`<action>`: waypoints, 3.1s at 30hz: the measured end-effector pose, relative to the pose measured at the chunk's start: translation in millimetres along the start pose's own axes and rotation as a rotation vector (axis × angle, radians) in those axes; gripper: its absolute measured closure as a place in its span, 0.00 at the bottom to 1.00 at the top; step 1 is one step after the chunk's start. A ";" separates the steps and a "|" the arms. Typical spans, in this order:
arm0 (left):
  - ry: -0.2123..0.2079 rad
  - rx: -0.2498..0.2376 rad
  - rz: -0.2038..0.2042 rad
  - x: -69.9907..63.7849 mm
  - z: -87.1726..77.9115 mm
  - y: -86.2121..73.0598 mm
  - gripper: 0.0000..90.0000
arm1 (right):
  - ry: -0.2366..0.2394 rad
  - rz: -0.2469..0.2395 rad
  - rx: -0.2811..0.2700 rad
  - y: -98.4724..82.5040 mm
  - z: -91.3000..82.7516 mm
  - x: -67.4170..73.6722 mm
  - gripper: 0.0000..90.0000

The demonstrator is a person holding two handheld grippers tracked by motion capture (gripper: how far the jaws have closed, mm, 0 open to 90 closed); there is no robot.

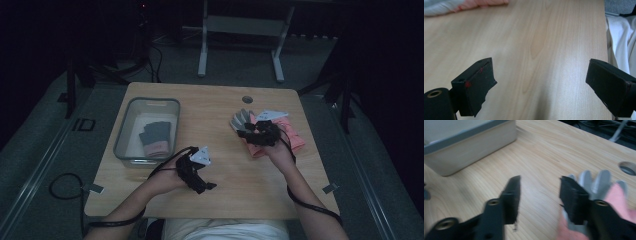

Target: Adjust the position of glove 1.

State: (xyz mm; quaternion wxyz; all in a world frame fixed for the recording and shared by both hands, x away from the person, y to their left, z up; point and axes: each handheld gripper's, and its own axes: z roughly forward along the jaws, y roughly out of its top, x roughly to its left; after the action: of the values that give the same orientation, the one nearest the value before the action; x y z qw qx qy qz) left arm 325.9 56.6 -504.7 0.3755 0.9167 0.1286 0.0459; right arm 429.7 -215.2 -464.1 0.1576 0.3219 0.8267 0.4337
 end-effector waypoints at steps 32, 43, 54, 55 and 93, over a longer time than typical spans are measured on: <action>0.092 -0.064 -0.092 -25.1 19.5 -45.5 0.09 | -0.088 -0.084 0.295 -22.4 77.1 -63.0 0.70; 0.106 -0.048 -0.049 -30.7 23.5 -46.1 0.09 | -0.148 -0.044 0.258 -31.9 78.3 -53.5 0.96; 0.110 -0.064 -0.059 -30.2 21.3 -49.1 0.09 | -0.235 0.044 0.131 1.6 32.3 -15.8 0.99; 0.112 -0.060 -0.051 -30.4 21.4 -49.1 0.09 | -0.242 0.045 0.120 5.2 27.9 -10.9 0.99; 0.131 -0.067 -0.050 -31.9 21.4 -53.2 0.09 | -0.291 0.319 0.177 -34.6 76.7 65.9 0.93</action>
State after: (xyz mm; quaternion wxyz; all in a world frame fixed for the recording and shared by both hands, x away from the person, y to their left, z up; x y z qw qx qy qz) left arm 288.4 69.9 -556.8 0.3976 0.8952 0.1740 0.1007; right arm 408.5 -138.3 -535.2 0.1754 0.5202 0.7688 0.3279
